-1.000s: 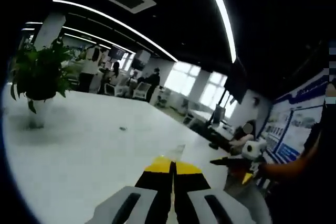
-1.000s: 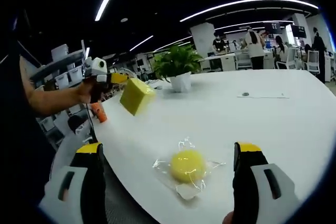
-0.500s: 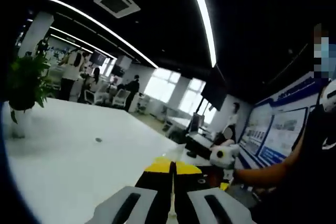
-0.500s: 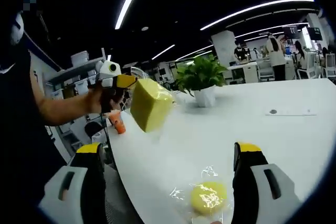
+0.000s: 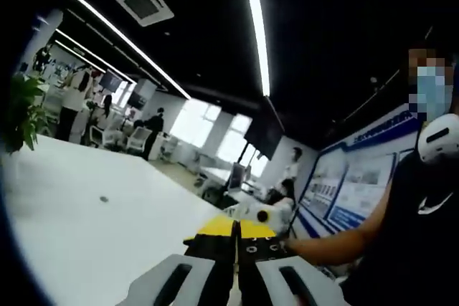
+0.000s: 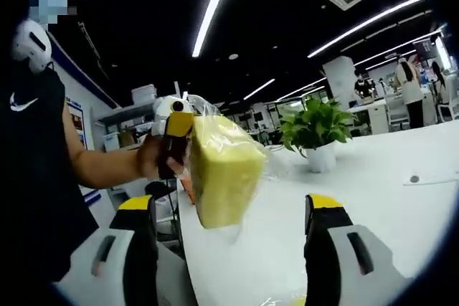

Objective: Compare the silicone blocks by pressing each to a similar depth, holding the contact briefly, and releasing to observe deformation and rebound differences across the visible hardness samples.

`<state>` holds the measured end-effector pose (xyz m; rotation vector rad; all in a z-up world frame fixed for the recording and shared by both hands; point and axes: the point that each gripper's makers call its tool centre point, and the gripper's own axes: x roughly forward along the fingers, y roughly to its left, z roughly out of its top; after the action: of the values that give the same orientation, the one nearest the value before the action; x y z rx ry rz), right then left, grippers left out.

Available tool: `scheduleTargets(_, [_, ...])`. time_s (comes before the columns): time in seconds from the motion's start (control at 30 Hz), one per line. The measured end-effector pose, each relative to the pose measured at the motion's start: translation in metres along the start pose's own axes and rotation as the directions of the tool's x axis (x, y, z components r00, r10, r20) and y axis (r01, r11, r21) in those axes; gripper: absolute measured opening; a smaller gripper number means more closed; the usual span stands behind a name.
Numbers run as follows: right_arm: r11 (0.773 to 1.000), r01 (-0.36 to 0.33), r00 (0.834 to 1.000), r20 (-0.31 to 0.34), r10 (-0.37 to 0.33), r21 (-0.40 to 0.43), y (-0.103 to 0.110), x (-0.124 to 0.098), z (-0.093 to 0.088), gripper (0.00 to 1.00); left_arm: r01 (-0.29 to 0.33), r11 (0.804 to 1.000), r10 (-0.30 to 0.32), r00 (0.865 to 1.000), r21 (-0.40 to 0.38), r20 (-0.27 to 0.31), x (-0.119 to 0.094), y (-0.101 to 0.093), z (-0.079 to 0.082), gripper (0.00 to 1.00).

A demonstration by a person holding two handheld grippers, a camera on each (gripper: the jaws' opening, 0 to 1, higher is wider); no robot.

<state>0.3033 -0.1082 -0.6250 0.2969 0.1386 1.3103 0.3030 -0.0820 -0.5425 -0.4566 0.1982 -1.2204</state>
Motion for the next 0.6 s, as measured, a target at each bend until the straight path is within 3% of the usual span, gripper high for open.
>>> scheduleTargets(0.2, [0.998, -0.047, 0.997, 0.071, 0.044, 0.029, 0.01, 0.004, 0.013, 0.6, 0.025, 1.0, -0.025, 0.999, -0.012, 0.022, 0.003, -0.007, 0.005, 0.0])
scheduleTargets(0.43, [0.996, -0.07, 0.994, 0.092, 0.064, 0.064, 0.015, 0.009, 0.015, 0.49, 0.038, 0.999, -0.037, 0.999, -0.015, 0.033, 0.006, -0.013, 0.006, 0.0])
scheduleTargets(0.6, [0.995, -0.08, 0.992, 0.099, 0.074, 0.062, 0.018, 0.011, 0.014, 0.33, 0.04, 0.999, -0.039, 0.999, -0.019, 0.036, 0.007, -0.012, 0.004, 0.0])
